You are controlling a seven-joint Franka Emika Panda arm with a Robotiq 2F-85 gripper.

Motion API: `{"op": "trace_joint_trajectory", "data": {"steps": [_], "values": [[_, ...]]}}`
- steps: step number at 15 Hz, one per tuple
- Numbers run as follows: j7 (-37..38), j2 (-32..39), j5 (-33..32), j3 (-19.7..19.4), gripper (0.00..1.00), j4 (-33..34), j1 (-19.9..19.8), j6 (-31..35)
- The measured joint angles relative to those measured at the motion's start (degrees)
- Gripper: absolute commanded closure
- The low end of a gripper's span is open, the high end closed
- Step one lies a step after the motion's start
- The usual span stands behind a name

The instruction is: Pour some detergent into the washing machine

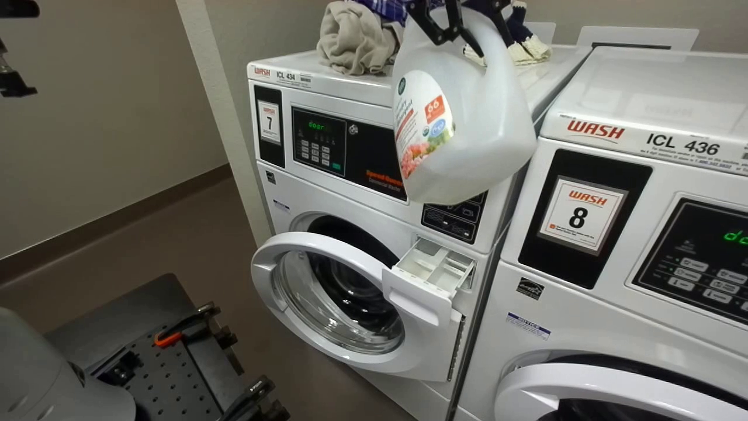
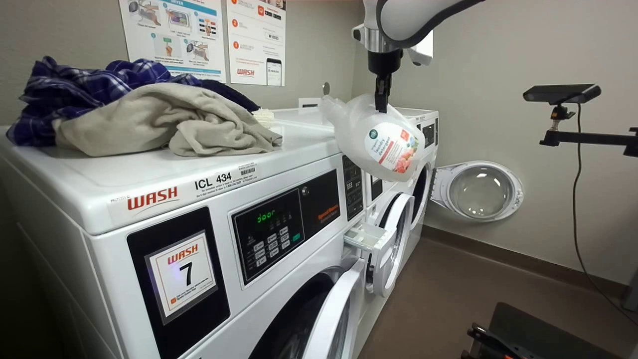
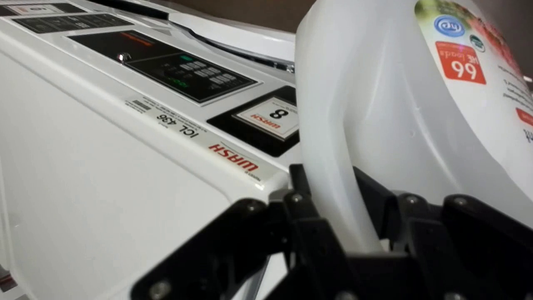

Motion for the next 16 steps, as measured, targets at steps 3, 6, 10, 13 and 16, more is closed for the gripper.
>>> {"op": "trace_joint_trajectory", "data": {"steps": [3,6,10,13,16], "values": [[-0.11,0.01,5.88,0.26,0.93,3.8,0.73,0.02],[-0.13,0.17,11.76,0.33,0.93,7.73,1.37,0.02],[3.1,1.79,19.34,0.23,0.93,13.14,1.36,0.02],[7.06,4.91,23.67,-0.22,0.93,17.22,0.9,0.06],[10.59,8.93,27.15,-0.62,0.93,20.82,-0.06,1.06]]}}
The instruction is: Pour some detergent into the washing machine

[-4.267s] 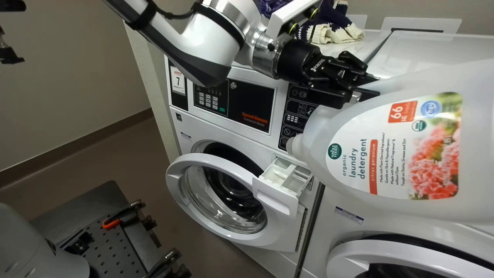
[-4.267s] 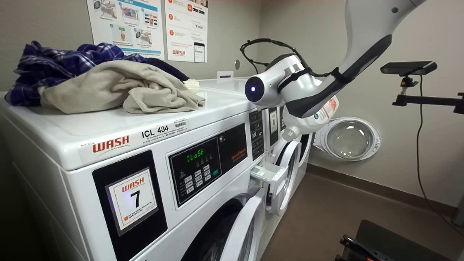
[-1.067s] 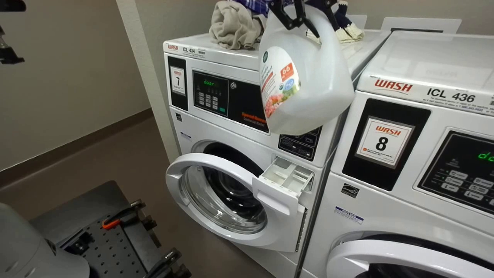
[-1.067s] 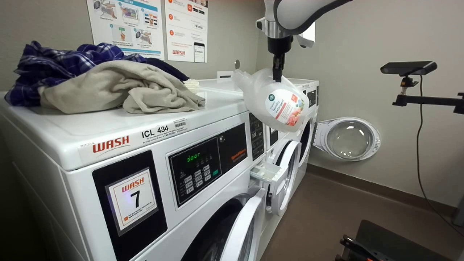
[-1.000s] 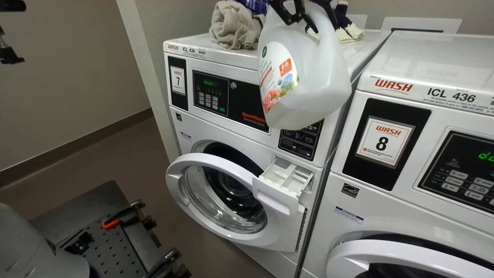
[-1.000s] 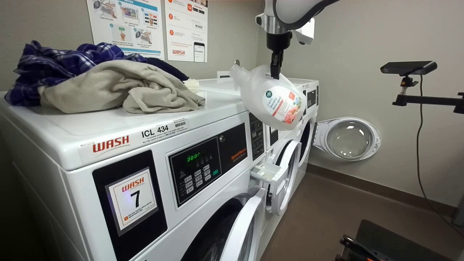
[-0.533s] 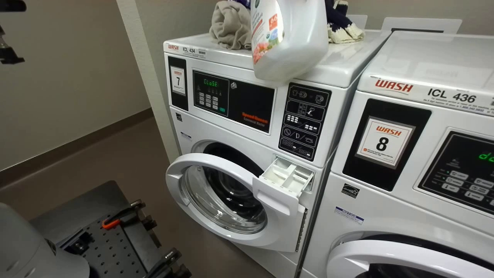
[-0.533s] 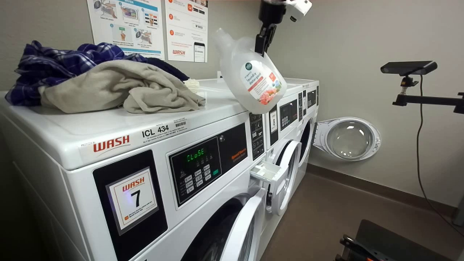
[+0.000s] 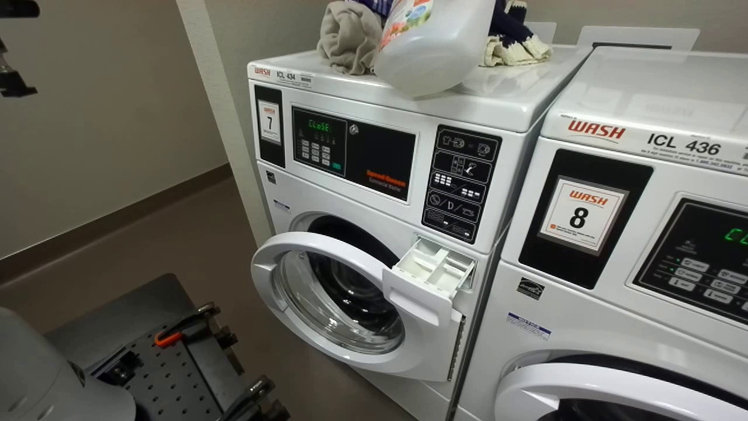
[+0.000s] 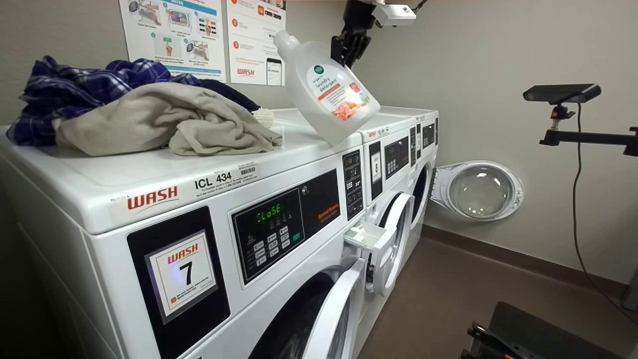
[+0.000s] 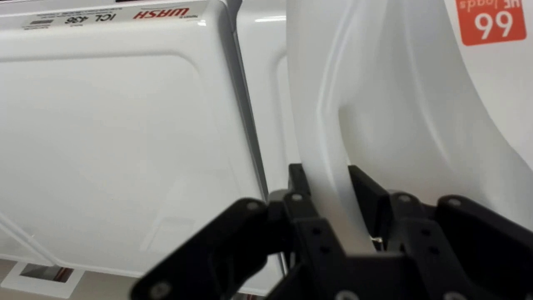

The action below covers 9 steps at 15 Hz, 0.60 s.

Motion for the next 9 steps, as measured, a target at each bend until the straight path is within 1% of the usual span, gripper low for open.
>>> {"op": "trace_joint_trajectory", "data": {"steps": [5,7,9], "values": [[6.05,6.09,4.02,0.27,0.93,6.51,-0.66,3.62],[9.18,8.28,4.45,0.84,0.93,8.77,-0.32,6.79],[12.35,9.99,4.45,1.01,0.93,10.01,0.45,12.1]]}}
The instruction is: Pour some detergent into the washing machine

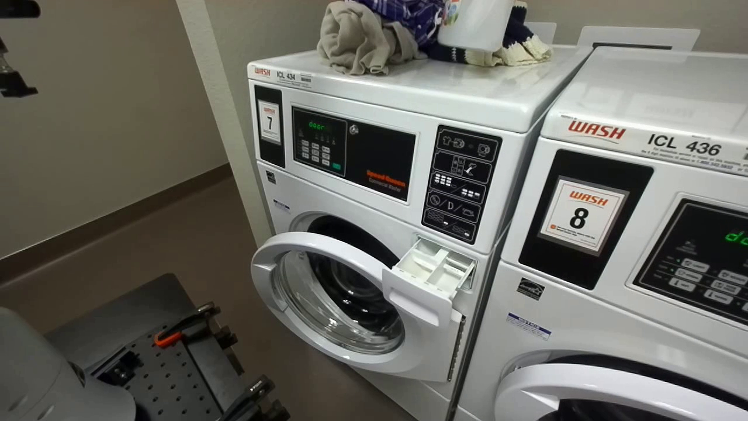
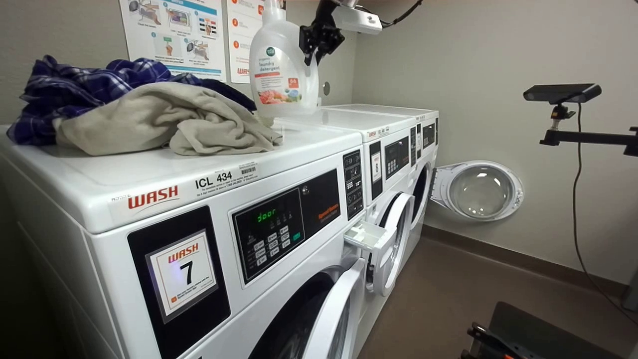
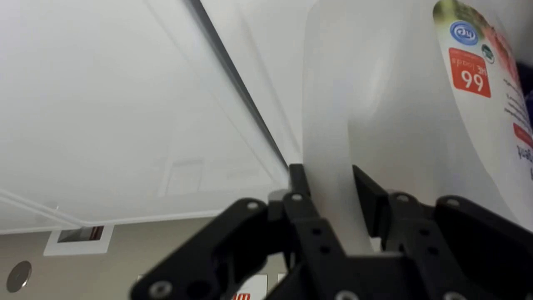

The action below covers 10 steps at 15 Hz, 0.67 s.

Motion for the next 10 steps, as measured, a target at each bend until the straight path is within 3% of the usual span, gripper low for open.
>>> {"op": "trace_joint_trajectory", "data": {"steps": [3,7,8,10], "values": [[3.42,0.94,-0.93,-0.02,0.93,-2.5,0.92,10.85],[8.49,0.62,-6.34,-1.01,0.92,-13.59,1.65,27.16],[10.3,0.45,-7.84,-1.34,0.48,-16.17,1.72,31.03],[12.86,-0.44,-10.59,-2.3,0.45,-20.14,2.01,37.19]]}}
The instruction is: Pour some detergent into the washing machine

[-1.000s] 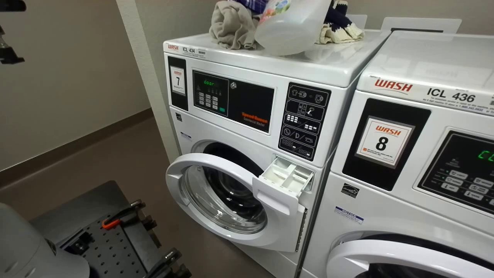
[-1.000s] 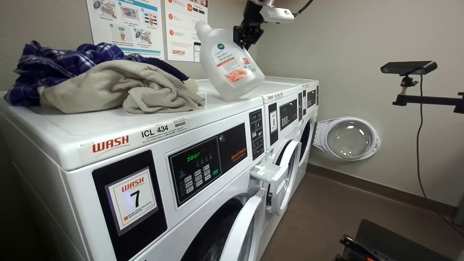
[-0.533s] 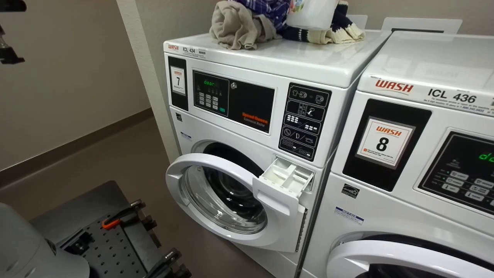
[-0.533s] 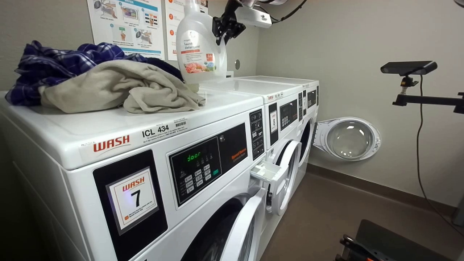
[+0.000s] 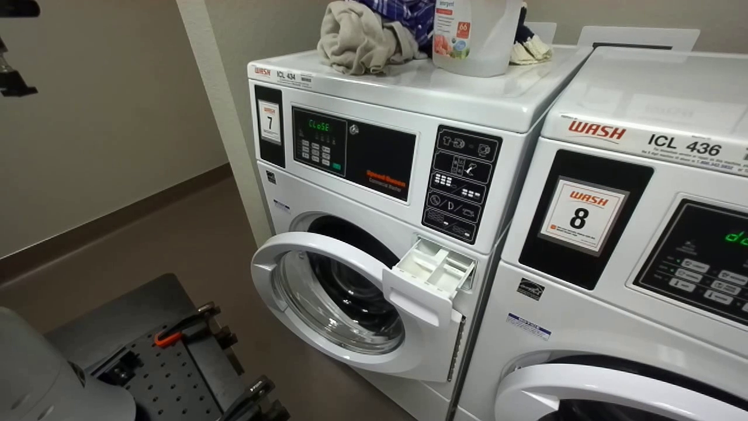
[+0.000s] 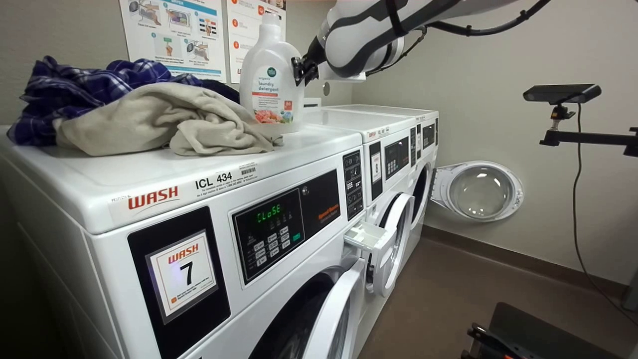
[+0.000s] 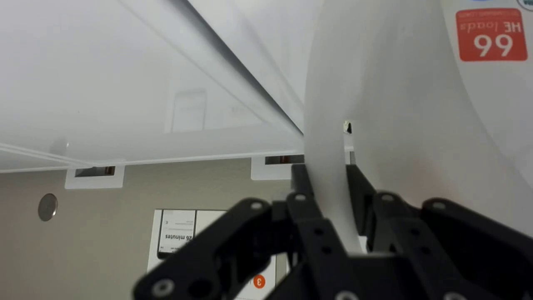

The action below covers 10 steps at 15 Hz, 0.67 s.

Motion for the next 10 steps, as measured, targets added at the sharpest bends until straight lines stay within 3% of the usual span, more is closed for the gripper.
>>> {"op": "trace_joint_trajectory", "data": {"steps": [6,10], "values": [[3.15,-4.61,-2.78,-0.7,0.03,-7.14,0.7,2.23],[3.11,-7.75,-3.05,-0.6,0.0,-7.95,1.52,-0.76]]}}
